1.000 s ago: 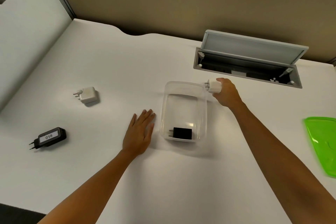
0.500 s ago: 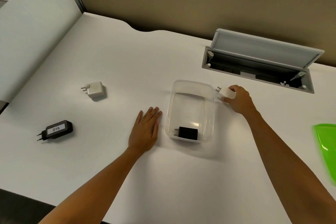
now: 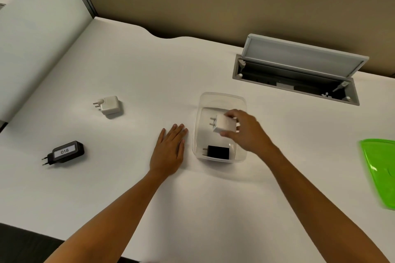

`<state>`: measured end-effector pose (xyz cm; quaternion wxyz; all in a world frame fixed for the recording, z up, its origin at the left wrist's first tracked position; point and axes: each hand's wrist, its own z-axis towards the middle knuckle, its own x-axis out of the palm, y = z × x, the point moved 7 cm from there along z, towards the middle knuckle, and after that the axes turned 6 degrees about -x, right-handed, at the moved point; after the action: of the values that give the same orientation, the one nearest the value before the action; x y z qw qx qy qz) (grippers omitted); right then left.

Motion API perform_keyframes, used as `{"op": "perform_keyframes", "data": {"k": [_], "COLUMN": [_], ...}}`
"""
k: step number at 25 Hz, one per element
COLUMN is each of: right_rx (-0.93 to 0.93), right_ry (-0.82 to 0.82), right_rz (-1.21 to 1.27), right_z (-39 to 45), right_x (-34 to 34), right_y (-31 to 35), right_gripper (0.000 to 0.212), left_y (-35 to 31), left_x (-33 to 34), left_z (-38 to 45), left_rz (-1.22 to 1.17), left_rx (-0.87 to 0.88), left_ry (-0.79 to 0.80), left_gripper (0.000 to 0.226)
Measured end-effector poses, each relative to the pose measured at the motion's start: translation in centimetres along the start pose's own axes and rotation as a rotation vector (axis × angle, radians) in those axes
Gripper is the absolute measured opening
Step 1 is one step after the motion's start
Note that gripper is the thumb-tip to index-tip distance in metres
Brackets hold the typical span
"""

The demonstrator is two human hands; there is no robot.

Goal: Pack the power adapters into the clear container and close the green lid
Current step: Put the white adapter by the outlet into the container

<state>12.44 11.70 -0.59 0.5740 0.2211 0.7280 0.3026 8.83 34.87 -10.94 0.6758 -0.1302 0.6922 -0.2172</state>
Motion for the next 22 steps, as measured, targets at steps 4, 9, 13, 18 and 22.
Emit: {"op": "perform_keyframes", "data": {"k": [4, 9, 13, 18, 22], "right_rx": [0.057, 0.086, 0.136, 0.079, -0.04], "right_ry": [0.093, 0.217, 0.238, 0.082, -0.201], "right_rz": [-0.211, -0.299, -0.233, -0.192, -0.012], "right_z": [0.0, 0.4, 0.9, 1.0, -0.2], "right_x": [3.0, 4.7, 4.4, 2.7, 0.3], "right_y": [-0.4, -0.8, -1.3, -0.8, -0.3], "right_gripper": [0.058, 0.057, 0.043, 0.033, 0.024], "left_y": [-0.2, 0.0, 0.1, 0.2, 0.3], "left_x": [-0.2, 0.0, 0.1, 0.2, 0.2], "left_z": [0.0, 0.0, 0.0, 0.0, -0.2], "left_rz": [0.001, -0.004, -0.003, -0.007, -0.001], "left_rx": [0.002, -0.002, 0.003, 0.007, 0.016], "left_ry": [0.005, 0.004, -0.007, -0.007, -0.007], "left_gripper": [0.053, 0.049, 0.049, 0.052, 0.052]}}
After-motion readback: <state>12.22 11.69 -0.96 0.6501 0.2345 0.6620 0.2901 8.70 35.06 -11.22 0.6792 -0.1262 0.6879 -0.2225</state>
